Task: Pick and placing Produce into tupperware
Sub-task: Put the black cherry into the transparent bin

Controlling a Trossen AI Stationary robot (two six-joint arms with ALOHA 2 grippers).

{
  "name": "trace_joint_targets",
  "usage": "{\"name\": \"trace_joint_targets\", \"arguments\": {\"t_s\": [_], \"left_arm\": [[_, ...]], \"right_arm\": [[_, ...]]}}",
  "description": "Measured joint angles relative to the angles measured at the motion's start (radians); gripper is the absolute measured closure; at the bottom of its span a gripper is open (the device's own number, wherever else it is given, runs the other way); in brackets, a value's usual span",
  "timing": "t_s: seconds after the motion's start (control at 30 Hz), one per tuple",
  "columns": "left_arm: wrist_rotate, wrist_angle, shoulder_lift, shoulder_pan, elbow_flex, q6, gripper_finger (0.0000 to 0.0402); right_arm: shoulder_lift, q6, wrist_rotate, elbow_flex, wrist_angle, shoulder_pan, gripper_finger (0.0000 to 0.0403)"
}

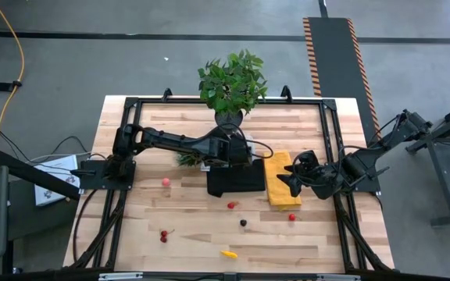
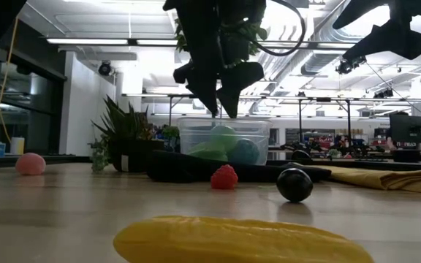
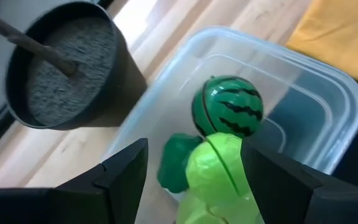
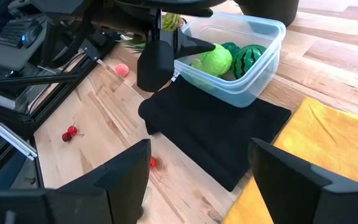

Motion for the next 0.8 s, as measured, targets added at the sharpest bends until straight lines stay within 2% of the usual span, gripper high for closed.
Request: {"name": "trace_joint_targets", "arguments": {"t_s": [0.4,0.8], "left_arm": [[0.044,-0.005,0.000,-0.015,0.000,0.054,0.0204],[0.045,-0.023,-0.083,-0.023,0.001,0.079,0.0255]], "right_arm": [[0.000,0.003,0.003,0.000,0.000,0.000,0.0142],[0.000,0.016,0.018,0.000,0.000,0.000,0.0142]]}}
